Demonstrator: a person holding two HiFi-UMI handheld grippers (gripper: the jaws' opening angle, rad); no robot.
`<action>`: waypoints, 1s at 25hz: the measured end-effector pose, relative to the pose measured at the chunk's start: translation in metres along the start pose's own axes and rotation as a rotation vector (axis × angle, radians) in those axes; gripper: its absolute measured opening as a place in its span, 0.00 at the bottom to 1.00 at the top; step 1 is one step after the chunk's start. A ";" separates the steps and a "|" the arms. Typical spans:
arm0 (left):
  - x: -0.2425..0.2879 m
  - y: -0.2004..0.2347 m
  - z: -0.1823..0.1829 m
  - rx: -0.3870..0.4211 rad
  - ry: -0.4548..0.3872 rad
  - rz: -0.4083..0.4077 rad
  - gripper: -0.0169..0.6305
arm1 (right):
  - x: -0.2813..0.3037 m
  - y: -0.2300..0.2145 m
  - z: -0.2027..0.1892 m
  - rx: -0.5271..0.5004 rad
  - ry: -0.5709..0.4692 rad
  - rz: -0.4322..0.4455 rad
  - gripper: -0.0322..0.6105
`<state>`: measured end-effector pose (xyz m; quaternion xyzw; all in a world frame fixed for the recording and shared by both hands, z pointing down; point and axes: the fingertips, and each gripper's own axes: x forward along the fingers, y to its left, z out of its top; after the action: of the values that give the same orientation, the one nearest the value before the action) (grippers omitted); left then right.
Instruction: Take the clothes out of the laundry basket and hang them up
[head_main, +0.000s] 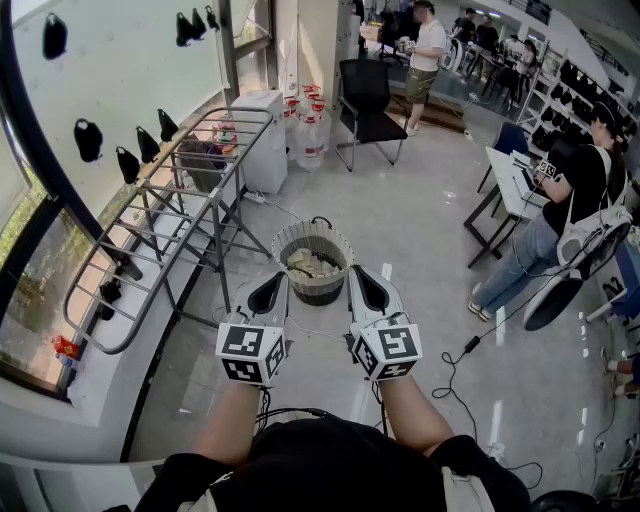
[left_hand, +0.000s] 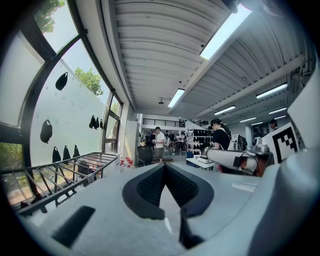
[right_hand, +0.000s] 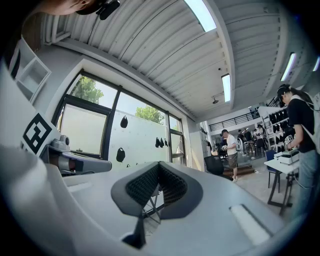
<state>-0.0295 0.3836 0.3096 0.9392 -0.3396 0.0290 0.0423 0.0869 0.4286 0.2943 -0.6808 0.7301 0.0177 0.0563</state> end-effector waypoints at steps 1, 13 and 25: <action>0.000 0.002 0.000 -0.001 -0.001 0.000 0.04 | 0.001 0.002 -0.001 0.004 -0.001 0.000 0.07; -0.008 0.066 -0.002 -0.037 -0.018 0.004 0.04 | 0.041 0.045 -0.014 -0.008 0.012 0.009 0.07; -0.009 0.144 -0.017 -0.049 -0.013 -0.028 0.04 | 0.093 0.088 -0.030 -0.036 0.031 -0.048 0.07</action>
<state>-0.1288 0.2807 0.3340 0.9427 -0.3271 0.0141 0.0637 -0.0089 0.3399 0.3097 -0.6994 0.7137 0.0189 0.0334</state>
